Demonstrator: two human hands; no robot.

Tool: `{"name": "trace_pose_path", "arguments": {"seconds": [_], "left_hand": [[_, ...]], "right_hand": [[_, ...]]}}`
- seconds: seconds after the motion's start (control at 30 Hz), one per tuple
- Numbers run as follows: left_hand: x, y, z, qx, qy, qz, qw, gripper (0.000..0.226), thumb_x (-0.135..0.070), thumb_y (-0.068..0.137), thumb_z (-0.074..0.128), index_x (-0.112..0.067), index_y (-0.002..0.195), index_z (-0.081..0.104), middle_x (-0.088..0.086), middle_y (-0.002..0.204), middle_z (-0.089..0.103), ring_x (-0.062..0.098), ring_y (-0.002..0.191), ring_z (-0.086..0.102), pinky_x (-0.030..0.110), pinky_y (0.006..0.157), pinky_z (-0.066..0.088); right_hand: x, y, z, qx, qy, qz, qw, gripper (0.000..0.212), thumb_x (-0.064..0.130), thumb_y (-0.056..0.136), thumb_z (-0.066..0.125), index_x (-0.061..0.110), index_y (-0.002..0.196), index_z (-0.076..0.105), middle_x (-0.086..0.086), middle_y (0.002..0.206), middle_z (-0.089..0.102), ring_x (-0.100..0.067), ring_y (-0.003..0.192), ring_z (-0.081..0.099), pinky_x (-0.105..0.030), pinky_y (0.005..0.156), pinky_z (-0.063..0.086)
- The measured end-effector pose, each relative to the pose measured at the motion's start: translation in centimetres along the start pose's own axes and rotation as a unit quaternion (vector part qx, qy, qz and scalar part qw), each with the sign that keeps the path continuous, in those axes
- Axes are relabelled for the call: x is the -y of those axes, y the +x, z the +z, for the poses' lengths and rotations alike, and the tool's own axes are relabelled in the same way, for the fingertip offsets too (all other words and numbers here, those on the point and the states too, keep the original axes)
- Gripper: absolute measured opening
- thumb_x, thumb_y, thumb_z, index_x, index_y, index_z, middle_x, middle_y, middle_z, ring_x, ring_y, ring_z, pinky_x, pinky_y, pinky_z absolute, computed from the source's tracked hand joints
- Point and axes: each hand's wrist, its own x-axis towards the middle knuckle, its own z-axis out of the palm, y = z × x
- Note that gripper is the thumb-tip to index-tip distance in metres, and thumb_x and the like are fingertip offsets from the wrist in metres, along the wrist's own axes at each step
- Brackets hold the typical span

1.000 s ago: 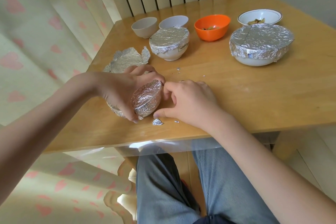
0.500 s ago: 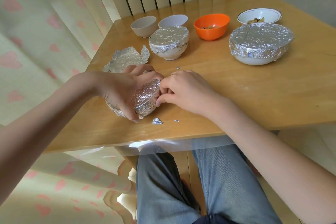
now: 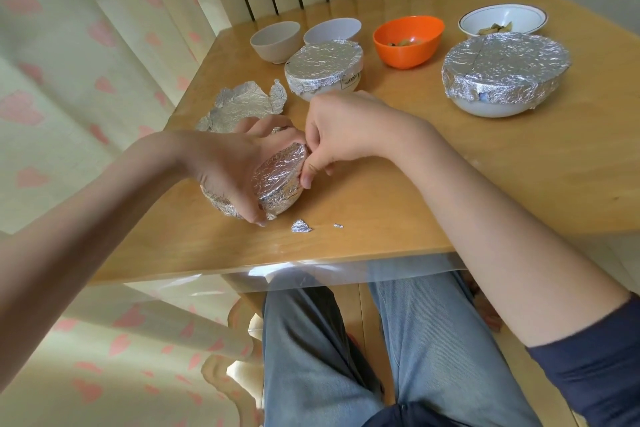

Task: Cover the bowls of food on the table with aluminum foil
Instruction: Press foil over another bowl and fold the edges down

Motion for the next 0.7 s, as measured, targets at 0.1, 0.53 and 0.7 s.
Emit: {"name": "trace_pose_path", "arguments": {"seconds": [0.1,0.53,0.7], "left_hand": [[-0.1,0.0,0.0,0.000,0.006,-0.003,1.000,0.111,-0.041,0.054,0.090,-0.057,0.132,0.012,-0.026,0.138,0.005,0.007,0.137,0.006,0.039,0.108,0.029],[-0.1,-0.1,0.0,-0.001,0.001,-0.006,1.000,0.113,-0.039,0.056,0.090,-0.054,0.136,0.013,-0.025,0.141,0.005,0.007,0.137,0.005,0.041,0.109,0.031],[-0.2,-0.2,-0.2,0.007,-0.023,0.001,1.000,0.110,-0.039,0.052,0.091,-0.064,0.124,0.011,-0.025,0.136,0.010,0.008,0.136,0.008,0.047,0.109,0.030]], "right_hand": [[-0.5,-0.8,0.7,-0.027,0.032,-0.004,0.999,0.043,0.063,0.056,0.077,0.022,0.059,0.067,0.005,0.059,0.061,-0.008,0.058,0.050,-0.025,0.054,0.033],[-0.4,0.1,-0.5,0.005,0.012,0.008,1.000,0.040,0.066,0.058,0.074,0.026,0.063,0.068,0.013,0.091,0.071,-0.009,0.105,0.060,-0.029,0.073,0.046],[-0.2,-3.4,0.7,-0.063,0.029,0.036,0.997,0.039,0.063,0.062,0.075,0.026,0.069,0.063,0.015,0.063,0.056,0.003,0.064,0.047,-0.026,0.062,0.035]]}}
